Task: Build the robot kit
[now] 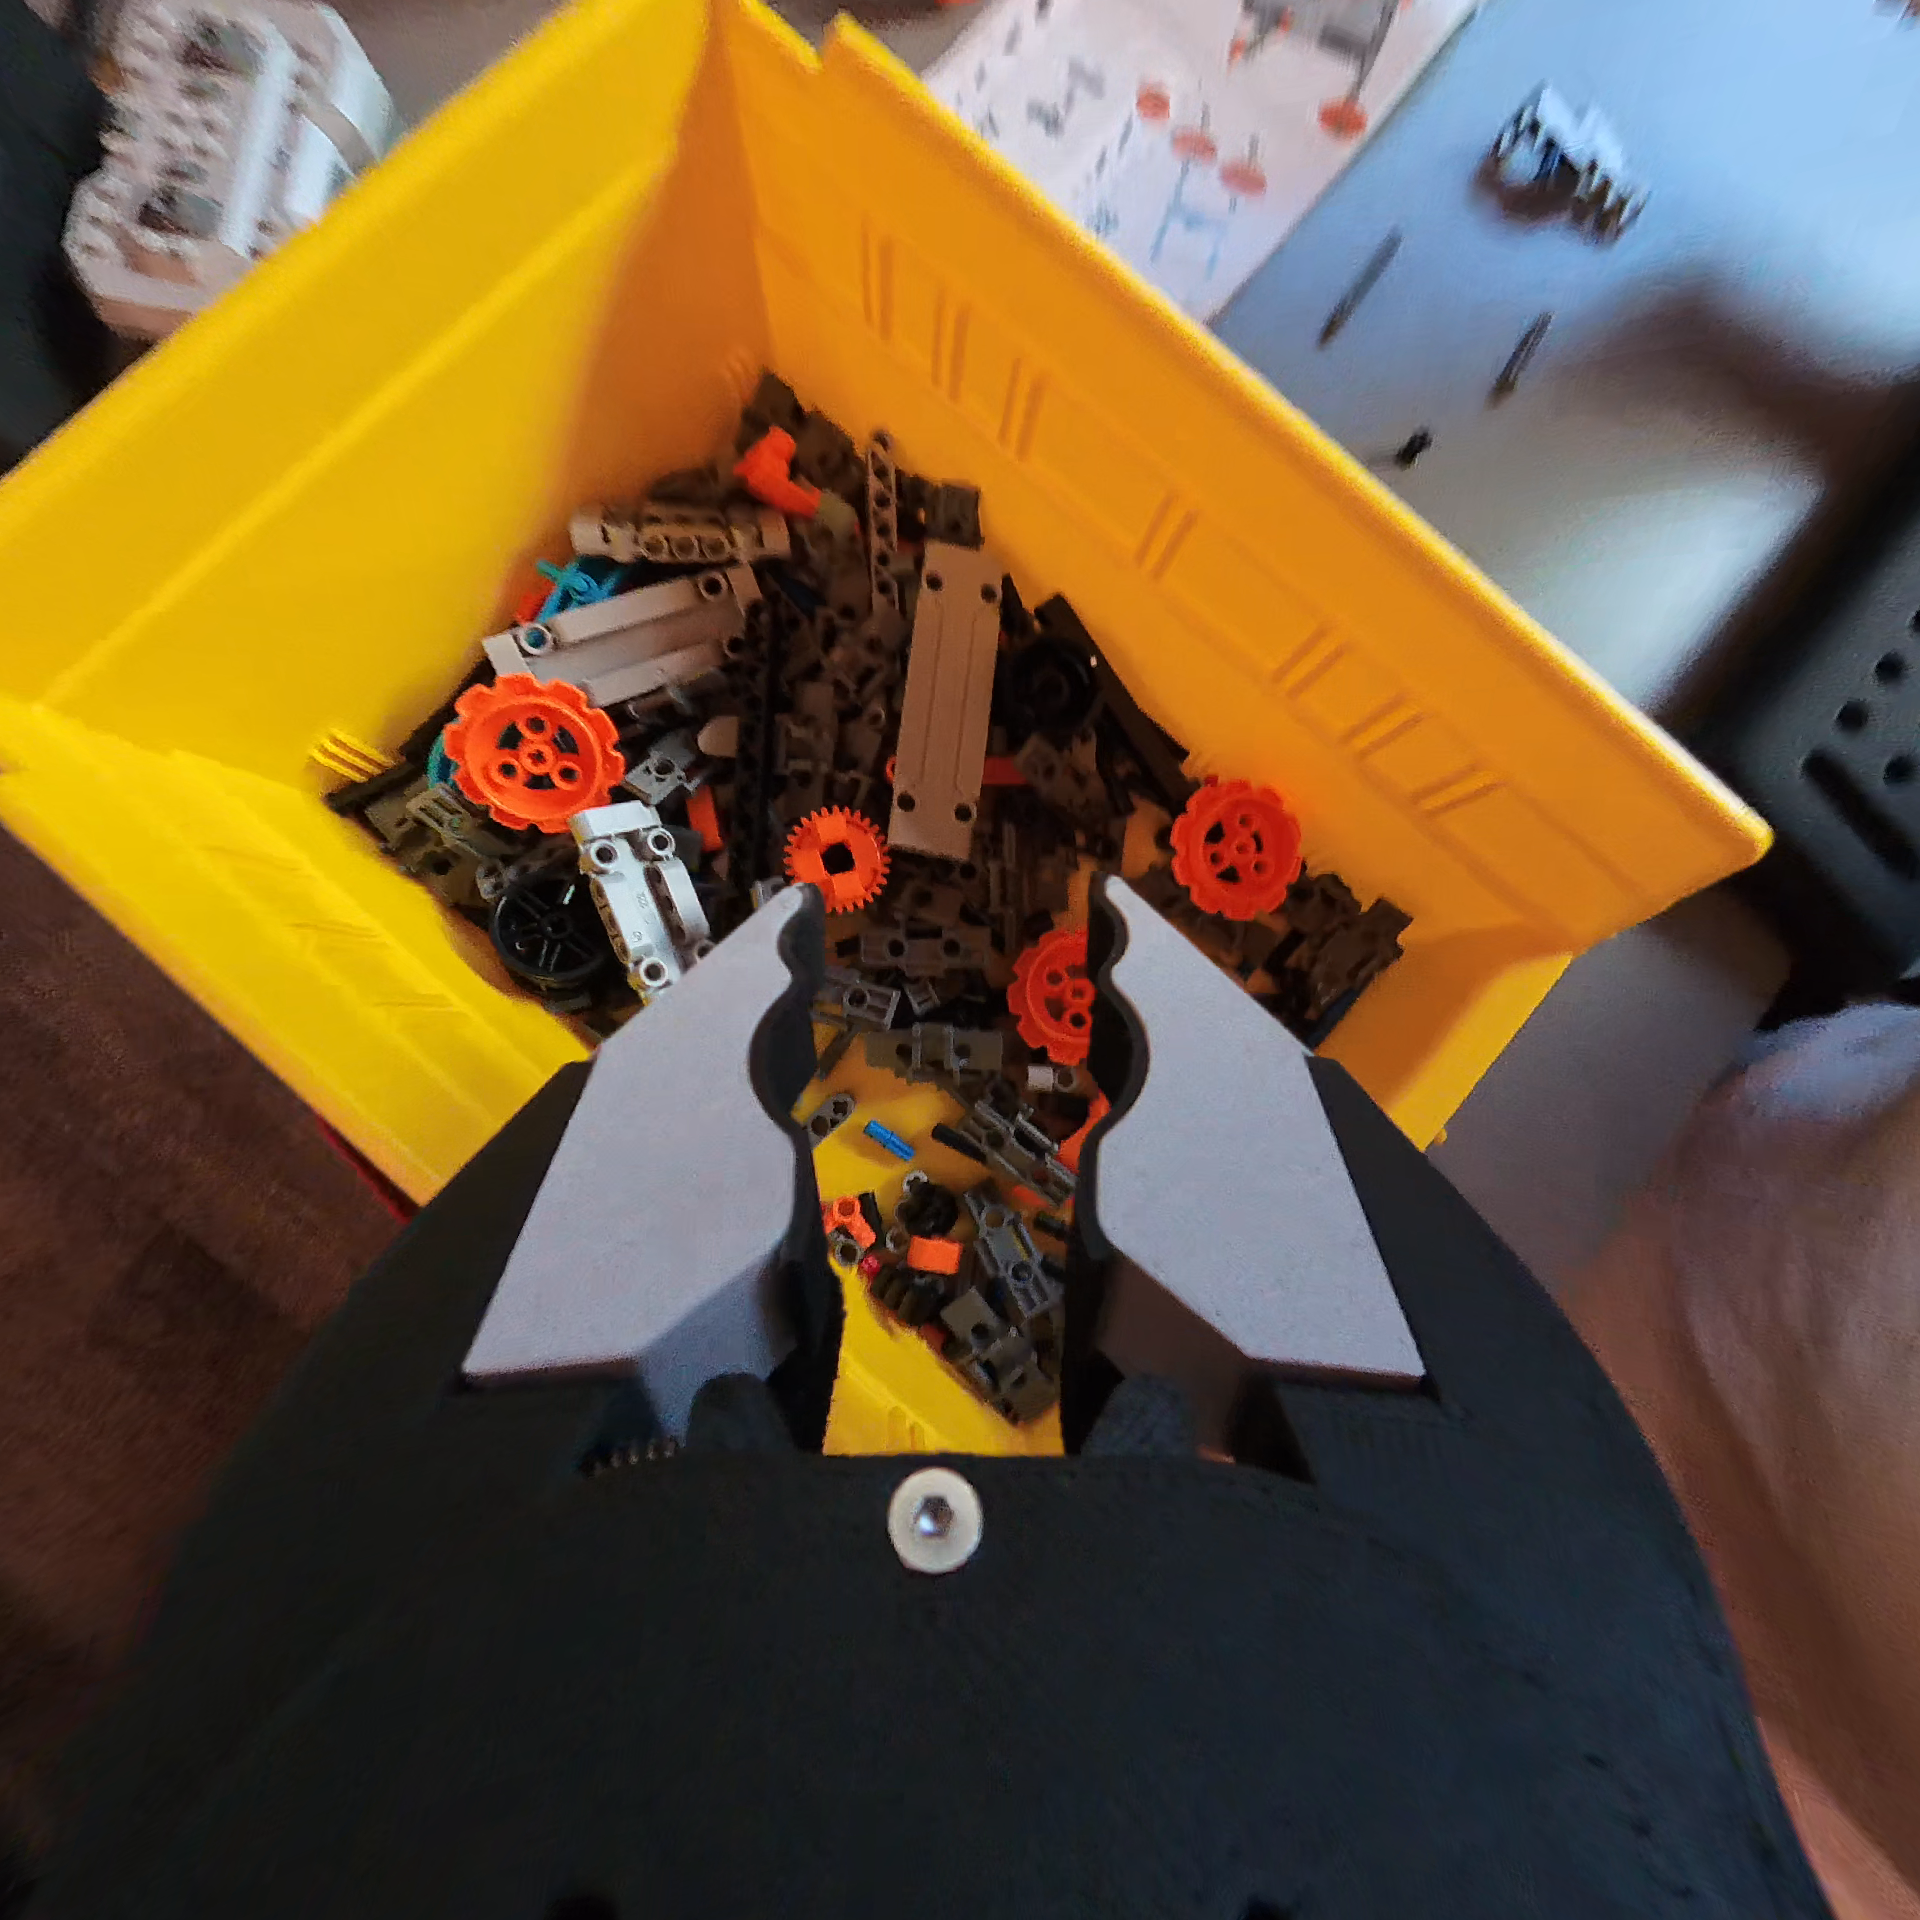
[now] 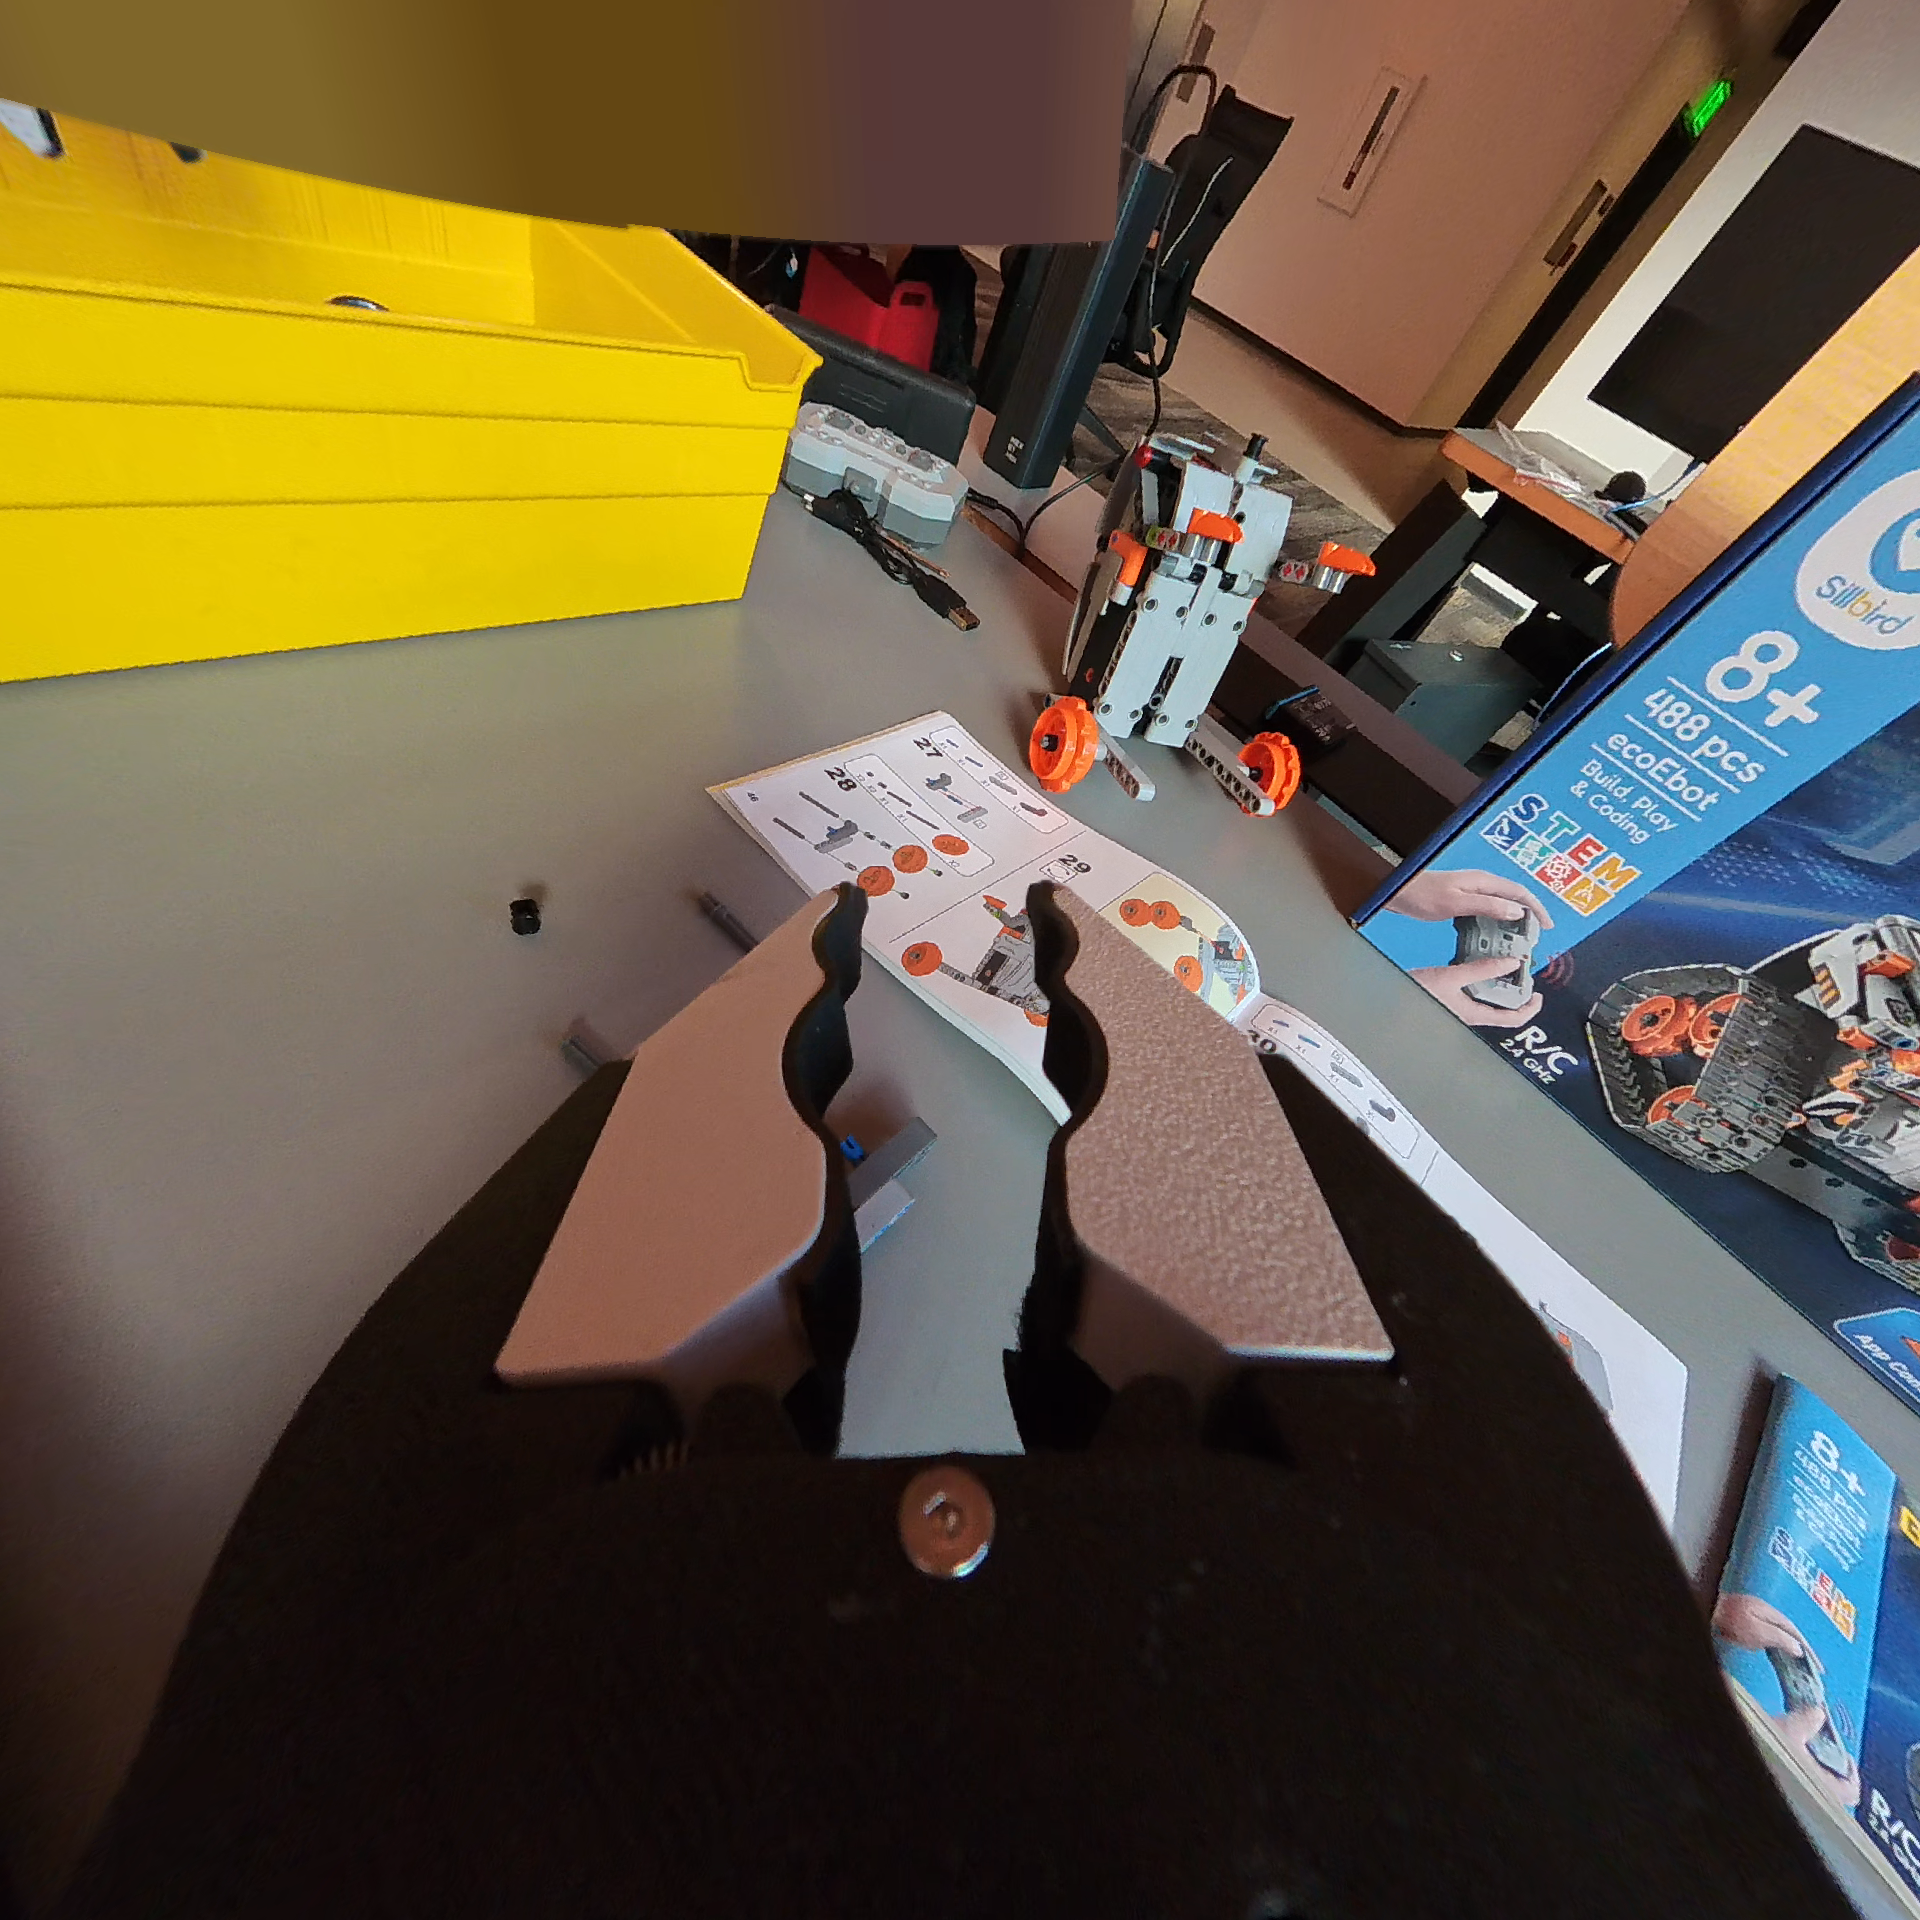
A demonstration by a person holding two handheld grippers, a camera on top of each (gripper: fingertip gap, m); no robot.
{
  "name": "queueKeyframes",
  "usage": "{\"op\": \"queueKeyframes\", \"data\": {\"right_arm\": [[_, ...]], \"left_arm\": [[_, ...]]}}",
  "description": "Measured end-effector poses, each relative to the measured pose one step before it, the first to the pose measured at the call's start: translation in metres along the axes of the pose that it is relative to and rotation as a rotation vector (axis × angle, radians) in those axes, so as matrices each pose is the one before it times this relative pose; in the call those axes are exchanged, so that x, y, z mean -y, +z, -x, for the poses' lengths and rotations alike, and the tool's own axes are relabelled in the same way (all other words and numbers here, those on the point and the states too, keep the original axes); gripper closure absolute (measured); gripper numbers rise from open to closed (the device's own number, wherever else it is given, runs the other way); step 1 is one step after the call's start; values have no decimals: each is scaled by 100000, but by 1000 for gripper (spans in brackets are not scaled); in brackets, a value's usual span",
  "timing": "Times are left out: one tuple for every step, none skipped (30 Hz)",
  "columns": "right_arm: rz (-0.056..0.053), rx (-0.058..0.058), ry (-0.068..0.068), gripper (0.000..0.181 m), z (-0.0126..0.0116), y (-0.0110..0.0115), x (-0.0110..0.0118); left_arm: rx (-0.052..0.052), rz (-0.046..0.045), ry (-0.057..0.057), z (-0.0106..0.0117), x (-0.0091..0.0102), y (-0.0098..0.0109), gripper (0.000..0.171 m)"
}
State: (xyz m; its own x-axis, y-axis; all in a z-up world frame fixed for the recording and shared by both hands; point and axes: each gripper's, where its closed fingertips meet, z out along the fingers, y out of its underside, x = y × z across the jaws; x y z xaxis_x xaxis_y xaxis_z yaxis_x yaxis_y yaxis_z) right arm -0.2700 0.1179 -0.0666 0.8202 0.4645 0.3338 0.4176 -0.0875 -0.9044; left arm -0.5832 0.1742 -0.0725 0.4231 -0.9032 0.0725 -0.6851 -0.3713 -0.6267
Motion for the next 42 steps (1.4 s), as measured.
{"op": "queueKeyframes", "data": {"right_arm": [[31,-175,-154,150,-4,-48,49],[116,-224,-163,150,1,-59,41],[144,-164,-187,150,1,-51,15],[245,-249,-168,150,-14,-49,2],[325,-369,-79,150,-46,-32,-11],[229,-268,-67,150,-40,-39,-16],[144,-218,15,150,-43,-31,2],[161,-192,152,150,-43,-27,-4],[141,-222,203,150,-48,-17,0],[88,-287,114,150,-56,-19,-3],[164,-573,-4,150,-100,-22,-22],[398,-410,-93,150,-76,-23,-59],[364,-188,-92,150,-13,-16,-51],[154,-472,-35,150,-58,-31,-1],[31,-643,-77,150,-80,-55,30],[-65,-334,-148,150,-41,-60,52],[-119,-17,15,150,6,-48,47],[-153,-64,148,150,-13,-43,44],[-166,-150,111,150,-36,-34,34],[-271,-48,158,150,-36,-33,40],[-222,-167,327,150,-61,-34,26],[-117,-187,347,150,-64,-18,-4],[-25,39,382,150,-30,-3,-11],[137,178,399,150,-6,21,-44],[134,22,133,150,-22,10,-37],[128,-153,-33,150,-38,20,-37],[176,-283,-8,150,-47,10,-54],[338,-419,158,150,-93,6,-100],[431,-310,325,150,-73,6,-102],[223,-245,434,150,-75,-11,-57],[-161,-334,424,150,-81,-19,34],[-217,-948,451,151,-186,-57,44],[-97,-1466,449,153,-280,-96,22],[27,-2132,540,156,-424,-125,-10],[467,-3049,924,158,-629,-146,-105],[854,-3423,1500,160,-751,-147,-181],[862,-2601,2199,162,-701,-147,-220],[593,-1525,2765,165,-568,-145,-186],[266,-1121,3138,167,-517,-133,-160],[114,-848,2938,167,-454,-126,-121],[223,-782,2471,167,-398,-109,-127],[63,-963,2082,168,-381,-125,-75]], "left_arm": [[470,-4559,-975,53,316,-274,124],[1014,-4081,-234,112,300,-250,124],[1400,-3517,414,131,303,-246,124],[1612,-3222,789,130,324,-236,124],[2229,-3117,716,186,359,-228,122],[1990,-2890,784,139,353,-188,119],[1389,-2772,666,56,385,-154,116],[1514,-2884,336,96,372,-134,111],[1130,-2572,168,54,298,-73,107],[-139,-2047,104,-98,242,-56,109],[-523,-1826,-131,-122,209,-23,109],[-427,-1730,-343,-99,197,-12,105],[-561,-2286,-231,-133,336,-53,100],[441,-3155,323,-2,493,-148,98],[676,-3905,1173,7,604,-225,99],[272,-4209,1473,-69,641,-242,101],[1020,-4336,1447,21,673,-263,100],[2114,-4467,1565,165,649,-278,98],[2529,-4408,1456,243,583,-257,94],[2510,-3810,1325,277,498,-236,91],[2250,-2463,1034,287,347,-212,91],[988,-1302,615,141,191,-153,91],[-243,-246,206,3,35,-68,90],[66,972,-184,35,-140,-3,85],[-253,861,-65,-41,-164,27,80],[-748,164,-53,-159,-114,7,76],[-668,-399,-77,-187,-38,-40,74],[-274,-358,34,-138,-48,-75,73],[-475,-219,159,-154,-38,-91,73],[-103,248,33,-66,-43,-100,73],[322,844,-235,15,-98,-75,73],[-182,1021,-364,-40,-123,-71,73],[-661,773,-55,-129,-117,-24,72],[56,1031,352,-63,-142,-37,71],[348,851,857,-28,-116,-52,71],[73,329,792,-68,-64,-56,71],[-10,315,354,-64,-64,-35,71],[162,460,5,11,-68,-14,71],[-49,250,-331,-13,-35,-7,71],[-239,78,-493,-6,-7,9,72],[-232,353,-539,21,-48,36,73],[-129,525,-657,42,-65,56,73]]}}
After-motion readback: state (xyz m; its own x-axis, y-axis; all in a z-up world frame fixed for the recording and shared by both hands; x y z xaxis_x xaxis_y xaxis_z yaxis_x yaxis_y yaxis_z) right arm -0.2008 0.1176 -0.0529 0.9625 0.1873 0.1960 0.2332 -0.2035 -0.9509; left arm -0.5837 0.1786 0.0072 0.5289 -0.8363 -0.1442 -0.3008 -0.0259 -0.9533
